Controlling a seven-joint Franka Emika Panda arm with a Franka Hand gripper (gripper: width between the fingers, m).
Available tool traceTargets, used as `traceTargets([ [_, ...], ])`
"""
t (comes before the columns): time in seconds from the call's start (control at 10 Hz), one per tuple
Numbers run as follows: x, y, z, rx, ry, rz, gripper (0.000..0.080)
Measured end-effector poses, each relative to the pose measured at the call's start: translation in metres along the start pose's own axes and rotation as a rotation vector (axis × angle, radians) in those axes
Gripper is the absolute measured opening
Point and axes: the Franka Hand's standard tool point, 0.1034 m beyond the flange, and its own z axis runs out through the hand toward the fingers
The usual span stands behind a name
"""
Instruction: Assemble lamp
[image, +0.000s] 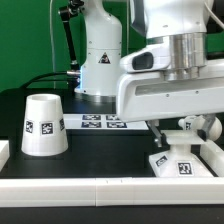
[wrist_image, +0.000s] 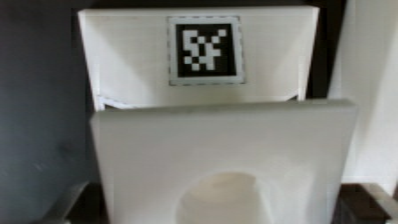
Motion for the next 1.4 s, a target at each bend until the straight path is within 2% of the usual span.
traceTargets([
  [0.3, 0.02, -0.009, 0.003, 0.008, 0.024, -0.011, 0.0535],
  [0.5, 0.031, -0.01, 0.005, 0.01, 0.038, -0.009, 0.0535],
  [0.8, 0.03, -0.01, 0.005, 0.01, 0.039, -0.009, 0.0535],
  [0.9, 0.03, -0.01, 0.005, 0.01, 0.039, -0.009, 0.0662],
  [1.1, 0.03, -0.01, 0.004, 0.01, 0.042, -0.01, 0.0688],
  [1.2, 0.019, -0.012, 0.0, 0.006, 0.06, -0.016, 0.0697],
  [1.4, -0.015, -0.016, -0.018, -0.002, 0.042, -0.032, 0.0698],
])
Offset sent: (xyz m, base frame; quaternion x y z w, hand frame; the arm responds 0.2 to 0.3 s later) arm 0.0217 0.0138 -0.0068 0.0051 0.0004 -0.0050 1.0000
